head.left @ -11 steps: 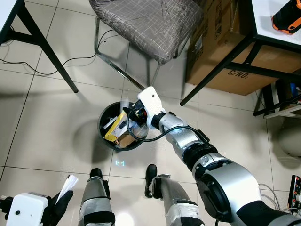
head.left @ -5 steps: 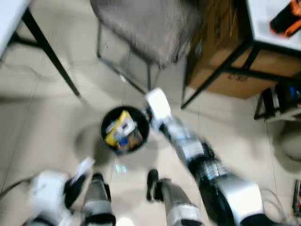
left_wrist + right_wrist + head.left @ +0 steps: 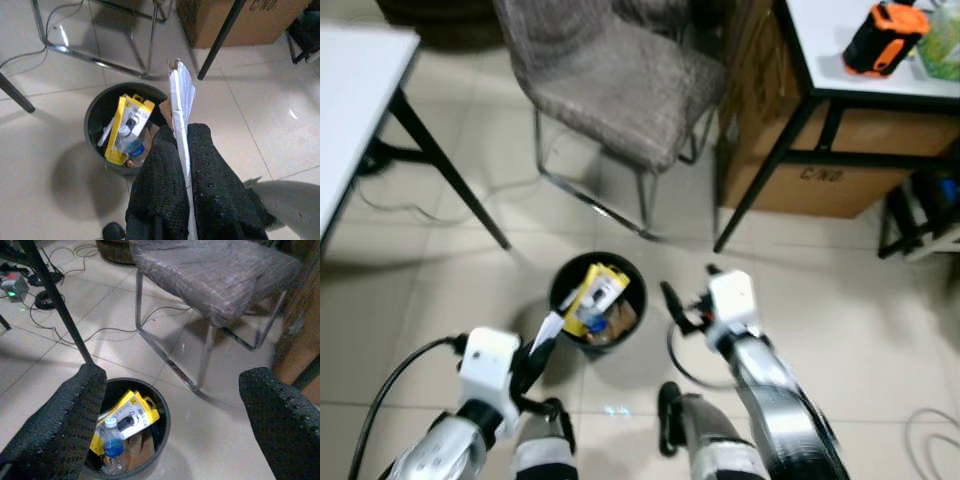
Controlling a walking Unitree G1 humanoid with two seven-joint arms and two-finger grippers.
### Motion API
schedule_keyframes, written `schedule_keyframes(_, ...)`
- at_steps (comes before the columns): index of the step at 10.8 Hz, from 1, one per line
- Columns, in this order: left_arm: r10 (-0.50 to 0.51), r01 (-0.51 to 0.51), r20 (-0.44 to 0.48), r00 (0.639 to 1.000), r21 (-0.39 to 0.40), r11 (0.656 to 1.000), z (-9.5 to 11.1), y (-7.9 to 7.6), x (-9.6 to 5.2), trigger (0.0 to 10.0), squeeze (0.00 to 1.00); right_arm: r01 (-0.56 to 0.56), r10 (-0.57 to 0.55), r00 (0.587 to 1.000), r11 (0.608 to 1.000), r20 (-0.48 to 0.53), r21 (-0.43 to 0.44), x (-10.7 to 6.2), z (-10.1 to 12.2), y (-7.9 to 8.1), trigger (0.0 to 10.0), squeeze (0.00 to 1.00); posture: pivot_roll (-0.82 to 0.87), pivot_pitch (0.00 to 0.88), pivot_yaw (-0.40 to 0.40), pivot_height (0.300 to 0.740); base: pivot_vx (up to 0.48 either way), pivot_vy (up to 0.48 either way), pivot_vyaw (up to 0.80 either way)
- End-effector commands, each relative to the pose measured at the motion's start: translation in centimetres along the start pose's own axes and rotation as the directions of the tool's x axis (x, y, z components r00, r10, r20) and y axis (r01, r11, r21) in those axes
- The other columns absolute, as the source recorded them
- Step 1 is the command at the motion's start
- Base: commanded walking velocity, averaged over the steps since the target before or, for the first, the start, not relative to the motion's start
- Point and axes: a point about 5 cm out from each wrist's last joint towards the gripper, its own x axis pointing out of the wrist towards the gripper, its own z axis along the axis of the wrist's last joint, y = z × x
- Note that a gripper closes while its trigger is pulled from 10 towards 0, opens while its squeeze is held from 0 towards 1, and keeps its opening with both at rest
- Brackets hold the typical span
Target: Picking trash to rubbish bin
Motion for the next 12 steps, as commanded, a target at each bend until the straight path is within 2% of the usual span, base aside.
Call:
schedule_keyframes(1,-0.016,0.015,-0.037,0.999,-0.010,1.000,-0.9,-0.2,-0.1,10.0,0.00,0.031,-0.031,0.999,0.999,-0.035,-0.011,-1.6,0.1,0.1,10.0,0.00,-0.03,0.215,-0.018,0.740,0.000,0.000,0.00)
schedule_keyframes(3,0.019,-0.020,-0.050,0.999,-0.019,1.000,-1.4,-0.2,0.3,10.0,0.00,0.044,-0.045,0.993,0.999,-0.109,-0.014,-5.3,0.5,0.1,10.0,0.00,-0.05,0.205,-0.027,0.740,0.000,0.000,0.00)
schedule_keyframes(4,0.031,-0.033,-0.043,0.999,-0.039,0.999,-1.6,-0.4,0.3,10.0,0.00,0.071,-0.072,0.983,0.997,-0.167,-0.012,-6.9,0.2,-0.2,10.0,0.00,-0.06,0.185,-0.044,0.740,0.000,0.000,0.00)
schedule_keyframes(5,0.034,-0.035,-0.051,0.998,-0.023,0.999,-2.5,-0.7,0.4,10.0,0.00,0.105,-0.111,0.963,0.994,-0.244,-0.035,-8.7,-0.6,-0.4,10.0,0.00,-0.07,0.168,-0.061,0.740,0.000,0.000,0.00)
schedule_keyframes(8,0.071,-0.072,-0.028,0.997,-0.043,0.996,-2.3,-0.6,0.8,10.0,0.00,0.157,-0.176,0.945,0.983,-0.274,-0.092,-9.4,-0.7,-0.2,10.0,0.00,-0.06,0.146,-0.079,0.740,0.000,0.000,0.00)
schedule_keyframes(11,0.086,-0.086,0.012,0.996,-0.032,0.996,-1.2,0.2,2.6,10.0,0.00,0.169,-0.167,0.957,0.986,-0.235,-0.013,-8.2,0.0,0.2,10.0,0.00,-0.08,0.104,-0.049,0.740,0.000,0.000,0.00)
schedule_keyframes(12,0.098,-0.097,0.023,0.995,-0.041,0.994,-1.1,0.4,2.9,10.0,0.00,0.166,-0.164,0.958,0.986,-0.234,-0.013,-8.1,0.0,0.1,10.0,0.00,-0.08,0.094,-0.051,0.740,0.000,0.000,0.00)
